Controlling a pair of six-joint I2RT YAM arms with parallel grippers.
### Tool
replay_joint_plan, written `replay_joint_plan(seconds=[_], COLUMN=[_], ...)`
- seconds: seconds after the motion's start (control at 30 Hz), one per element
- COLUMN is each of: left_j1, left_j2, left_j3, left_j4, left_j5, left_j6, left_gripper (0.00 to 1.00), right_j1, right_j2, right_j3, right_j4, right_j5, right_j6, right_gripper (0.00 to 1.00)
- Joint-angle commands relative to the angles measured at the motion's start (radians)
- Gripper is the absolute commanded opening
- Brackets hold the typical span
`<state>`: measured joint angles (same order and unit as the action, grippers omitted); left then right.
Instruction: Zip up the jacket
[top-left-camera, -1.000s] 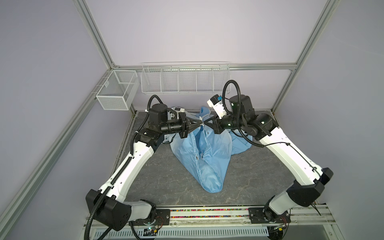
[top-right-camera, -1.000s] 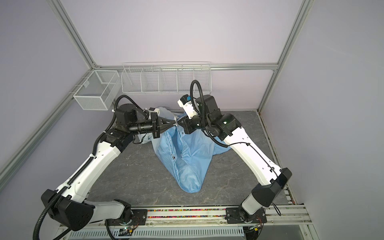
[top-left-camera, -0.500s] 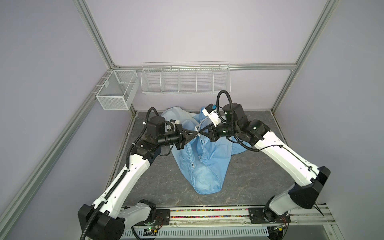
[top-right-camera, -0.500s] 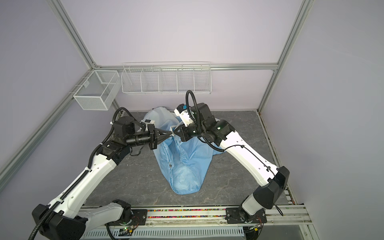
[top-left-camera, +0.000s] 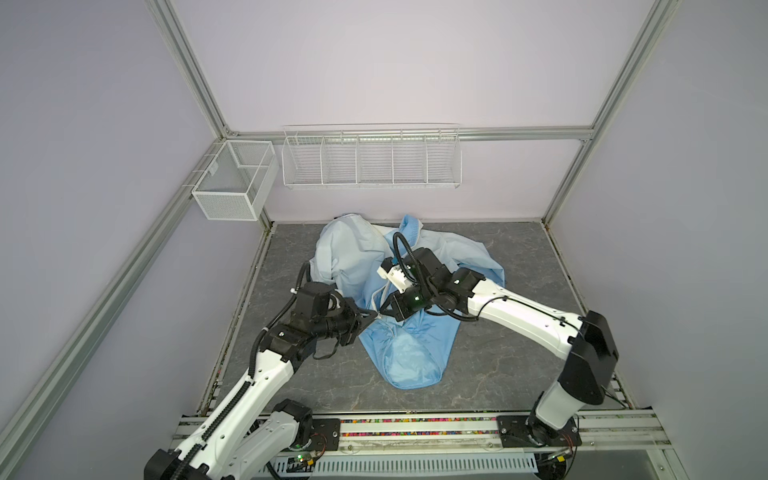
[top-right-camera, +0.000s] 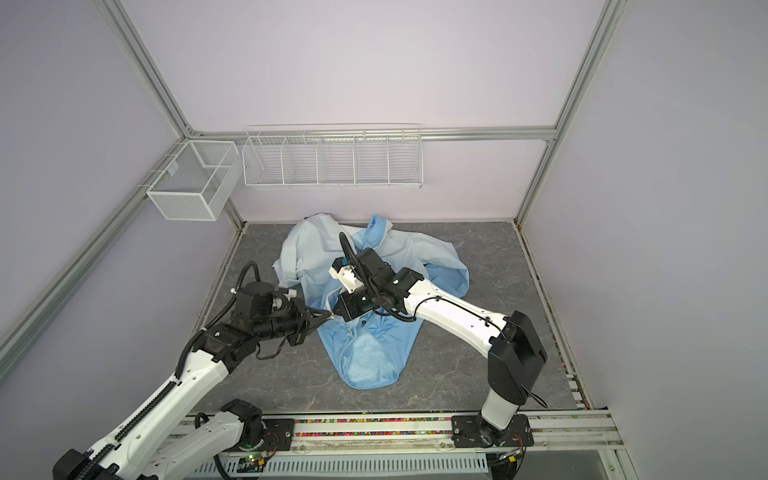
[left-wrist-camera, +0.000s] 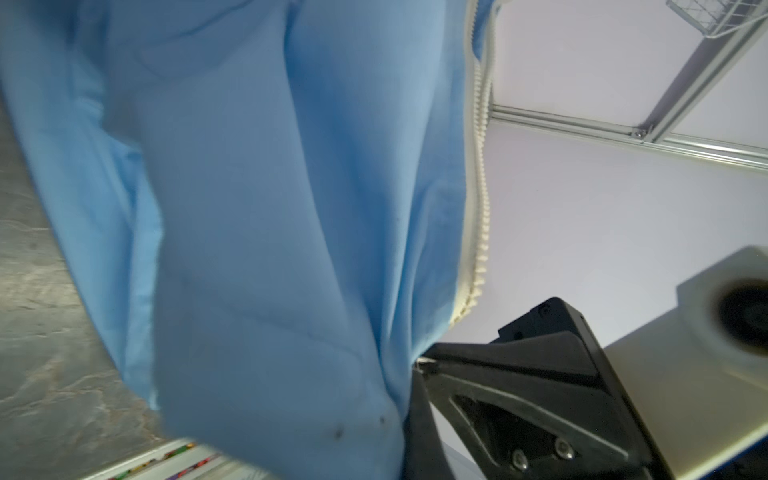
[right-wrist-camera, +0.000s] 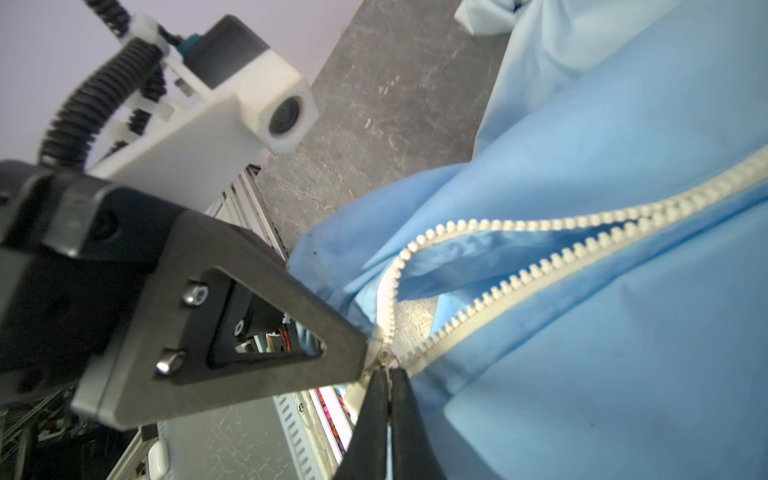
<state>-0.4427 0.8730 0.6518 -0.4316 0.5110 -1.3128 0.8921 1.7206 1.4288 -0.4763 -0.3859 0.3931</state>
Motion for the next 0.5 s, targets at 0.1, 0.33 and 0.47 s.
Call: replay_joint_plan(seconds=[0.1,0.33,0.47], left_j1=[0.001,0.002,0.002], left_j2=[-0.110,-0.197,-0.238], left_j3=[-0.171,-0.315,-0.391], left_j4=[-0.007,0.103,0.173], left_j5=[-0.161,-0.281,-0.333], left_j6=[-0.057,-0.152,-0.221], left_gripper=[0.00,0.04,0.06], right_j1=[-0.041,-0.026,-0.003], right_j2=[0.071,0.129,0.142], right_j3=[-0.034,-0.047,-0.056], right_j4=[0.127,0.187,0.204], right_j5=[0.065,0.038,0.044], right_j6=[0.096,0.149,0.159], right_gripper=[0.07,0.07,0.07])
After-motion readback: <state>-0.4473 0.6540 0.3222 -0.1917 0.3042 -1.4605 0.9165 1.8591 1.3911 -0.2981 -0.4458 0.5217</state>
